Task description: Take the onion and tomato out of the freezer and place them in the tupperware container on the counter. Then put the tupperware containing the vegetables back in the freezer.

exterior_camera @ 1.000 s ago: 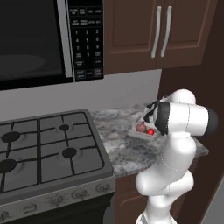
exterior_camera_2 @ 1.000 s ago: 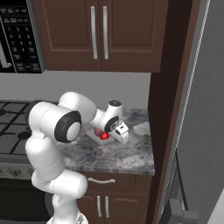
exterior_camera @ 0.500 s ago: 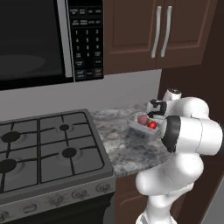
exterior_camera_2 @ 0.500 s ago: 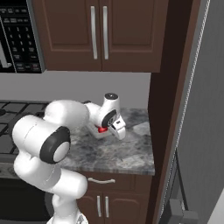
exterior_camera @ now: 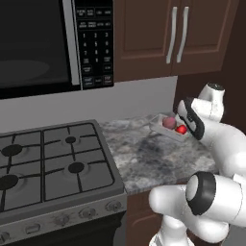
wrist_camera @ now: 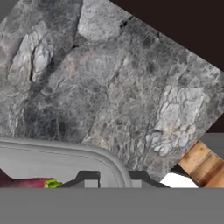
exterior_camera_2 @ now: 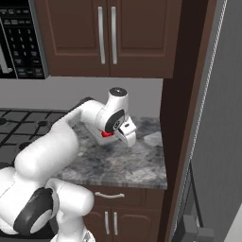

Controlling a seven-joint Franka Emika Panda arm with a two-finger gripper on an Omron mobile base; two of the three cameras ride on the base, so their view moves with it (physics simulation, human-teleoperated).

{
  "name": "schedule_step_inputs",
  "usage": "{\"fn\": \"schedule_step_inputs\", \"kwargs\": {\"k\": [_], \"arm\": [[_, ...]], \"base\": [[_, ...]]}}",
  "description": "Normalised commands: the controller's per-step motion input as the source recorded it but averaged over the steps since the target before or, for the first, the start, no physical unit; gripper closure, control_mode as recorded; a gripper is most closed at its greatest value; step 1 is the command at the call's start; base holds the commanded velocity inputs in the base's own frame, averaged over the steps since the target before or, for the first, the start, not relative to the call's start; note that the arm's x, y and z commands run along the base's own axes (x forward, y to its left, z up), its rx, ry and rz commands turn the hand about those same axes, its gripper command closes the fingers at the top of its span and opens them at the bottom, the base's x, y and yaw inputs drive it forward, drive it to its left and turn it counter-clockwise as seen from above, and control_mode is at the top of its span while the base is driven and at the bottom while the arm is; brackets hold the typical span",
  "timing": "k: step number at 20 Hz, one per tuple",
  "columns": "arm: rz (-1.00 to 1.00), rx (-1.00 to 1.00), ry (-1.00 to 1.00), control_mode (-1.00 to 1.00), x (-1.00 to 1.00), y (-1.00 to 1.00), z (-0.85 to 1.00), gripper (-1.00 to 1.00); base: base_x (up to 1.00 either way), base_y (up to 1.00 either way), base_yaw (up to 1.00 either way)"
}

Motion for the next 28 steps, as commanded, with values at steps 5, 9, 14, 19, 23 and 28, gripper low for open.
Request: {"fn": "schedule_step_inputs", "kwargs": {"k": [5, 9, 14, 19, 23, 28], "arm": [[0.02, 0.0, -0.07, -1.0, -1.0, 0.0, 0.97, 1.0], [0.02, 0.0, 0.0, -1.0, -1.0, 0.0, 0.72, 1.0], [0.01, 0.0, 0.01, -1.0, -0.98, 0.02, 0.65, 1.0], [0.0, 0.0, 0.07, -1.0, -0.74, 0.09, 0.46, 1.0], [0.0, 0.0, 0.09, -1.0, -0.5, 0.29, 0.31, 1.0], [0.06, 0.0, 0.04, -1.0, -0.17, 0.56, 0.33, 1.0]], "base": [[0.0, 0.0, 0.0], [0.0, 0.0, 0.0], [0.0, 0.0, 0.0], [0.0, 0.0, 0.0], [0.0, 0.0, 0.0], [0.0, 0.0, 0.0]]}}
